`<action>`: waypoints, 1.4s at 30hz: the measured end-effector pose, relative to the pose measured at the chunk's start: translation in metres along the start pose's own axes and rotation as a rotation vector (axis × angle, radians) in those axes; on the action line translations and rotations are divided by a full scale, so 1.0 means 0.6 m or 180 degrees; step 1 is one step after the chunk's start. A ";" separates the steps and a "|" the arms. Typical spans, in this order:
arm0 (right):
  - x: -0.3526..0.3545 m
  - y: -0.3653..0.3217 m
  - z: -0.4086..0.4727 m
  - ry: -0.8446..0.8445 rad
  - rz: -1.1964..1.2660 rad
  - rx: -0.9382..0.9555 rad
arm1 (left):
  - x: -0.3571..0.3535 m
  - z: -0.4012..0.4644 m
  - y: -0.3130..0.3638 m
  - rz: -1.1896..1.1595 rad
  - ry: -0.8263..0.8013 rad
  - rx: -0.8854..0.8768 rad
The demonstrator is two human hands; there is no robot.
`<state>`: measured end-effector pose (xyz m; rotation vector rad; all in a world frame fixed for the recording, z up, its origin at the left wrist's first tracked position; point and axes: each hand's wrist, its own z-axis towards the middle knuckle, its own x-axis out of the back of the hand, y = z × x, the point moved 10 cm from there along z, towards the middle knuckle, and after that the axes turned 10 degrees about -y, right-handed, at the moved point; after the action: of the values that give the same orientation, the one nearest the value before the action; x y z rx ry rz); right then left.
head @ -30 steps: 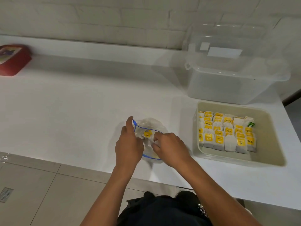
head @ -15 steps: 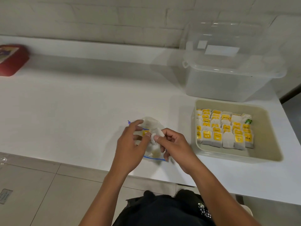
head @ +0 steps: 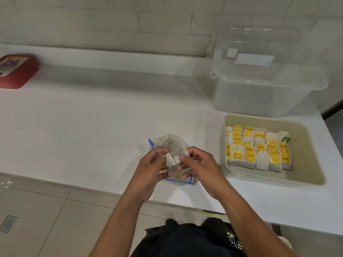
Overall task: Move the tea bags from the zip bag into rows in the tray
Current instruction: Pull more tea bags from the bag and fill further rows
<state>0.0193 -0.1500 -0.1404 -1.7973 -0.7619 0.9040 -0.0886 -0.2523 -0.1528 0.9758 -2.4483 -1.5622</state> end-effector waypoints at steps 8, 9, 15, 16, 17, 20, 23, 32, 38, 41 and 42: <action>-0.002 -0.011 0.002 -0.0104 -0.0609 0.0012 | -0.025 0.008 -0.010 0.0027 -0.0243 0.0363; -0.002 -0.012 0.002 -0.0113 -0.0697 0.0005 | -0.023 0.009 -0.010 0.0103 -0.0189 0.0340; 0.016 -0.014 -0.003 0.0126 -0.0983 0.0040 | -0.022 0.012 0.007 -0.0025 -0.0170 0.0024; 0.019 -0.013 -0.003 0.0176 -0.0933 0.0044 | -0.024 0.011 0.008 -0.0070 -0.0178 0.0007; 0.022 -0.011 -0.003 0.0213 -0.0897 0.0037 | -0.022 0.012 0.008 -0.0117 -0.0147 0.0004; 0.027 -0.007 -0.002 0.0250 -0.0864 -0.0017 | -0.010 0.012 0.004 -0.0173 0.0073 0.0053; 0.031 -0.011 -0.004 0.0297 -0.0877 -0.0036 | 0.002 0.010 0.008 -0.0032 0.0295 0.0004; 0.032 -0.035 -0.009 0.0388 -0.0279 0.0064 | 0.006 0.005 0.040 0.0729 0.0539 -0.0508; 0.038 -0.054 -0.017 0.0319 0.0014 0.0204 | -0.007 -0.001 0.081 0.0959 0.0577 -0.0844; 0.052 -0.069 -0.025 0.0357 -0.0132 0.0309 | -0.035 0.004 0.095 0.0973 0.0457 -0.0887; 0.060 -0.077 -0.030 0.0419 -0.0275 0.0343 | -0.047 0.007 0.100 0.1001 0.0407 -0.0904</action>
<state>0.0489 -0.1130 -0.1015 -1.6980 -0.6886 0.7485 -0.0959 -0.2167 -0.0973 0.5906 -2.0947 -1.6193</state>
